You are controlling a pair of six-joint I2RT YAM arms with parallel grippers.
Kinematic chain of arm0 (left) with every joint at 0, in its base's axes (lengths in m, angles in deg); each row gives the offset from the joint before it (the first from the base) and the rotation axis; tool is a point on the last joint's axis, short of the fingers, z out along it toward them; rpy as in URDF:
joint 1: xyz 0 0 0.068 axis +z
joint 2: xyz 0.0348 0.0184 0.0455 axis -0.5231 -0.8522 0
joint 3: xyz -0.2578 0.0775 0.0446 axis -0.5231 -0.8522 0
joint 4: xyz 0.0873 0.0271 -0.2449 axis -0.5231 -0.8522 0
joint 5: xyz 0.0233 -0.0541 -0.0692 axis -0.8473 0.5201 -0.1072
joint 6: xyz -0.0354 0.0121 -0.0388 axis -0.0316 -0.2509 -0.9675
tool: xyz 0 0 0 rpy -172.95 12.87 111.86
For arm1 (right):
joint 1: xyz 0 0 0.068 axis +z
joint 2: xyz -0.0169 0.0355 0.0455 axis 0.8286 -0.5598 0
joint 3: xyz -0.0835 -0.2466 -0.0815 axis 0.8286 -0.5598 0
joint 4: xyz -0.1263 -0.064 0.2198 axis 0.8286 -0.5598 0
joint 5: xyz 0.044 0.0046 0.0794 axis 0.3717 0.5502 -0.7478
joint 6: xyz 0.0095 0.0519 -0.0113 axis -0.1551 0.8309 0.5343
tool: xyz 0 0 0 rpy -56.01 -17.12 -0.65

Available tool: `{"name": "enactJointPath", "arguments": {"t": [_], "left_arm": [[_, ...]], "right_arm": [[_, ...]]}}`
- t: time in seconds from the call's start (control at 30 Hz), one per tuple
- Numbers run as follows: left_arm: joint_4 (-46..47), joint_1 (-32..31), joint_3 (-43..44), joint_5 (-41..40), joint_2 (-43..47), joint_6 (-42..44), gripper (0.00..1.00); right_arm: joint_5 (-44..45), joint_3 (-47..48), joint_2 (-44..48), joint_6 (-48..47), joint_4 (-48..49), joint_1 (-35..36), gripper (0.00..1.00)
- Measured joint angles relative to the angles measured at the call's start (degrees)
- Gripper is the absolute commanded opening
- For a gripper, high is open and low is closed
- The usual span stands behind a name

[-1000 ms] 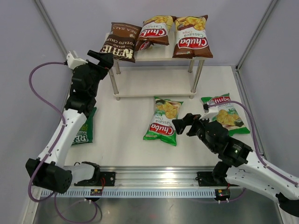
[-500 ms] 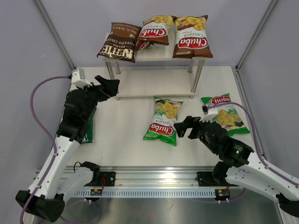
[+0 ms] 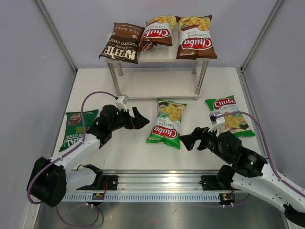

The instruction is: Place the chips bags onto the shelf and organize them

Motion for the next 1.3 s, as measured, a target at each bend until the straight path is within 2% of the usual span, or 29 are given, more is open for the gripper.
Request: {"name": "enactJointPath", "arguments": {"t": [0.13,0.27,0.47,0.57,0.77,0.9,1.13,1.3], "left_arm": [[3.69,-0.57,0.31,2.64,-6.67,0.17,0.99],[4.98,-1.46,3.96,5.2,-18.32,0.5,0.99],[9.4,-2.1,12.9,14.8,-35.67,1.25,0.99],[14.29,-2.21,13.75,18.86,-40.22,-0.09,0.98],[18.25,-3.1,15.41,22.18,-46.18,-2.19,0.82],[21.22,-5.01,16.26,22.49,-48.37,-4.11,0.54],[32.94,-7.67,12.11,22.34,-46.84,-9.51,0.24],[39.47,-9.03,4.74,19.26,-42.71,-12.61,0.2]], "right_arm": [[-4.04,-0.79,0.39,0.04,-0.35,0.0,0.99],[-7.34,-1.49,1.51,0.02,-0.37,-0.02,0.99],[-11.41,-2.08,1.97,-0.31,0.02,0.0,1.0],[-13.07,-2.08,1.99,-0.52,0.11,-0.02,0.99],[-14.23,-2.43,3.39,-0.7,0.26,-0.02,0.99],[-14.23,-2.58,4.15,-0.66,0.26,-0.02,0.99],[-11.5,-3.17,5.27,1.68,0.2,-0.02,0.99],[-5.05,-6.99,7.65,8.92,0.31,-0.02,0.99]]}}
